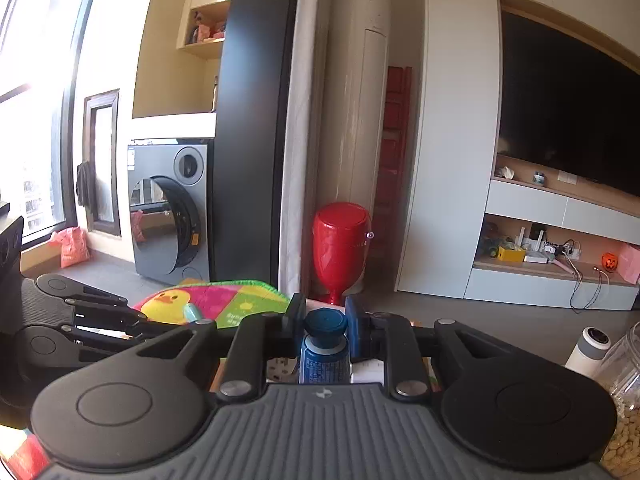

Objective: Organize rigid objects
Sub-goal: 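Drop the teal crank toy into the pink box with the left gripper while the right drops the toothpaste in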

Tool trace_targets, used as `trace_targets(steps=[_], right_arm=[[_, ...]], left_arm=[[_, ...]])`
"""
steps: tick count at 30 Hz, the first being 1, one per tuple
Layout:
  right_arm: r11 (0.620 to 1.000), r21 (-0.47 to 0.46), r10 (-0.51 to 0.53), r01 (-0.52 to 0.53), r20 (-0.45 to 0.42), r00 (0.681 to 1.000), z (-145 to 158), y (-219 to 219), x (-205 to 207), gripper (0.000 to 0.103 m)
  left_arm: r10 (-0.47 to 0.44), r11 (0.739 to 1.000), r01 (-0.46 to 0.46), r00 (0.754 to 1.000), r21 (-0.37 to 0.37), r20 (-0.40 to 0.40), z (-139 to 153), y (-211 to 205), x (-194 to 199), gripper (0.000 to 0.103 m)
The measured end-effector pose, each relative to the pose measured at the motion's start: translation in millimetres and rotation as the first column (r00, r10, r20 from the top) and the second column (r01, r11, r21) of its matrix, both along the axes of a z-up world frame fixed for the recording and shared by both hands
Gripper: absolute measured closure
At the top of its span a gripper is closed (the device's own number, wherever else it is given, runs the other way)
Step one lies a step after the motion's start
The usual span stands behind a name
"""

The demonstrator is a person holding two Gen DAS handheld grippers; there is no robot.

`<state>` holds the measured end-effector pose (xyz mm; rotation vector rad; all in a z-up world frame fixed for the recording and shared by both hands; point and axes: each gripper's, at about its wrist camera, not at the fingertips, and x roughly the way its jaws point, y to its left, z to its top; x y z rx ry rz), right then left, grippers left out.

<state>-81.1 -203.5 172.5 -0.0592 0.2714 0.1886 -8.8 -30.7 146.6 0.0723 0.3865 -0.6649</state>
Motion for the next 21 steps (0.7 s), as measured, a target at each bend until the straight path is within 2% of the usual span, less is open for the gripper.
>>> trace_targets(steps=[4,6,8,12,14,17,19,20,21], right_arm=[[0.998,0.058,-0.008,0.011,-0.052,0.999,13,-15,51,0.083],[0.997,0.077,-0.001,0.009,-0.102,0.995,10,-20,84,0.083],[0.996,0.092,0.036,-0.018,-0.201,0.979,0,-22,124,0.082],[0.989,0.118,-0.046,0.089,-0.32,0.946,-30,-37,187,0.08],[0.989,0.1,-0.07,0.107,-0.322,0.944,-47,-46,187,0.08],[0.997,0.03,-0.055,0.066,-0.279,0.959,-70,-49,154,0.077],[0.999,-0.039,-0.032,0.023,-0.235,0.971,-89,-48,125,0.066],[0.998,-0.069,-0.024,0.008,-0.221,0.975,-99,-48,113,0.056],[0.995,-0.098,-0.02,-0.001,-0.218,0.976,-111,-45,103,0.05]], left_arm=[[0.005,0.998,-0.009,0.998,-0.065,-0.059,-1,-20,54,0.088],[0.02,0.997,-0.031,0.989,-0.076,-0.146,-15,-30,86,0.087],[0.083,0.994,-0.097,0.968,-0.046,-0.236,-35,-38,114,0.086],[0.192,0.98,-0.198,0.948,-0.002,-0.254,-61,-29,128,0.086],[0.231,0.973,-0.231,0.947,0.025,-0.225,-67,-19,119,0.086],[0.266,0.964,-0.263,0.945,0.043,-0.19,-74,-4,101,0.086],[0.258,0.966,-0.259,0.94,0.029,-0.222,-78,3,95,0.086],[0.249,0.968,-0.251,0.935,0.024,-0.252,-81,2,95,0.086],[0.253,0.965,-0.26,0.936,0.003,-0.243,-83,4,93,0.087]])
